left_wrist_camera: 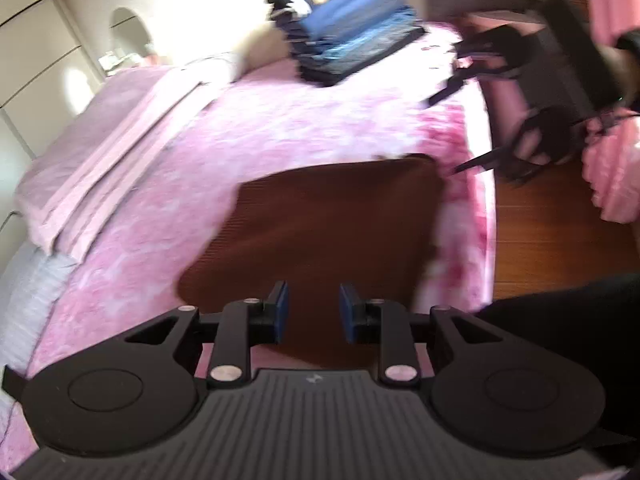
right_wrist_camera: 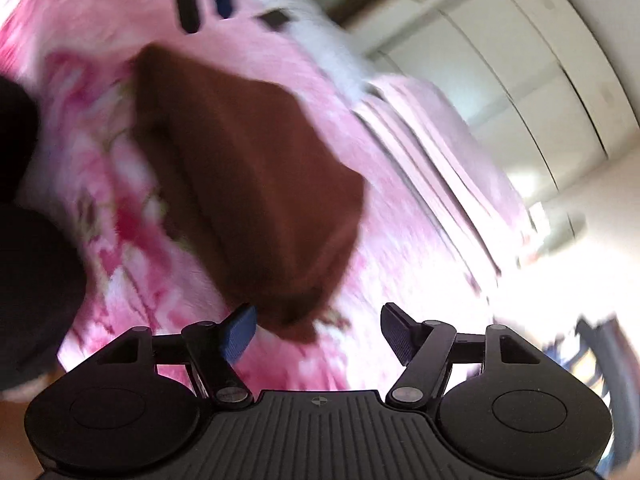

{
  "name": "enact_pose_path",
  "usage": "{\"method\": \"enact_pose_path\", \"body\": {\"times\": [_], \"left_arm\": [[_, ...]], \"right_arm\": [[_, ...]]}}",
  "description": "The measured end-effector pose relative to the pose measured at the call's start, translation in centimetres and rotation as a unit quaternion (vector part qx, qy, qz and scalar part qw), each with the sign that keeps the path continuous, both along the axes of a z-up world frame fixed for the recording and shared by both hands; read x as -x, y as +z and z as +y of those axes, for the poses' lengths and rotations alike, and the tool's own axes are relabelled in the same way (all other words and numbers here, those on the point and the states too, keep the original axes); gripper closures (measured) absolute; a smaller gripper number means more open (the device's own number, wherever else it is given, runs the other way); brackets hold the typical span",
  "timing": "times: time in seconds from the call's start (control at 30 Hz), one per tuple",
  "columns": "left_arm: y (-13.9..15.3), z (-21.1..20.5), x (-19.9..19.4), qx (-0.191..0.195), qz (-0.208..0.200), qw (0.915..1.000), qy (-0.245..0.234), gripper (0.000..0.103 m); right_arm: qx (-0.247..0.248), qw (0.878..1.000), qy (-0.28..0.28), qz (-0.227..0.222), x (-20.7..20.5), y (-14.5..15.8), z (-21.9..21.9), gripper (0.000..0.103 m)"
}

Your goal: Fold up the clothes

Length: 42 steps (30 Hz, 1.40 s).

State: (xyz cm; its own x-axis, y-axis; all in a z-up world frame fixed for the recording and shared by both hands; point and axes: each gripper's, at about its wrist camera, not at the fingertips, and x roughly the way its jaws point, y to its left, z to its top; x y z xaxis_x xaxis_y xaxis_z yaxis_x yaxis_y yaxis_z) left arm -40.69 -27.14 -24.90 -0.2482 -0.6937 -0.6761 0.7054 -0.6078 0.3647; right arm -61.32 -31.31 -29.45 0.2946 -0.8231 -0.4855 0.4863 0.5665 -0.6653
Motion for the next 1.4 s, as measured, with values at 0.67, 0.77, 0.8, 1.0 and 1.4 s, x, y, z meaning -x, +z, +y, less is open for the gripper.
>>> {"method": "enact_pose_path", "body": {"times": [0.67,0.77,0.8,1.0,1.4], "left_arm": [[-3.8,-6.0,-2.0,-0.017,0.060,0.9962,0.062,0.080],[-3.6,-6.1,-2.1,-0.004,0.076,0.9955,0.057,0.080],[-3.5,-6.1,-2.1,0.000,0.081,0.9951,0.056,0.080],[-4.4,-8.2,-1.3,-0.013,0.099,0.9936,0.052,0.080],[-5.0,-9.1,-0.4,-0.015,0.060,0.9960,0.064,0.080]], "right_arm": [[-0.375,0.849,-0.051,-0.368,-1.2,2.7,-27.6,0.065],[-0.421,0.814,-0.072,-0.395,-0.6,1.4,-30.1,0.096],[-0.418,0.809,-0.074,-0.406,-0.1,1.8,-30.4,0.097],[-0.345,0.861,-0.069,-0.367,0.6,3.8,-30.4,0.097],[-0.277,0.877,-0.065,-0.387,4.1,6.9,-21.4,0.085]]}}
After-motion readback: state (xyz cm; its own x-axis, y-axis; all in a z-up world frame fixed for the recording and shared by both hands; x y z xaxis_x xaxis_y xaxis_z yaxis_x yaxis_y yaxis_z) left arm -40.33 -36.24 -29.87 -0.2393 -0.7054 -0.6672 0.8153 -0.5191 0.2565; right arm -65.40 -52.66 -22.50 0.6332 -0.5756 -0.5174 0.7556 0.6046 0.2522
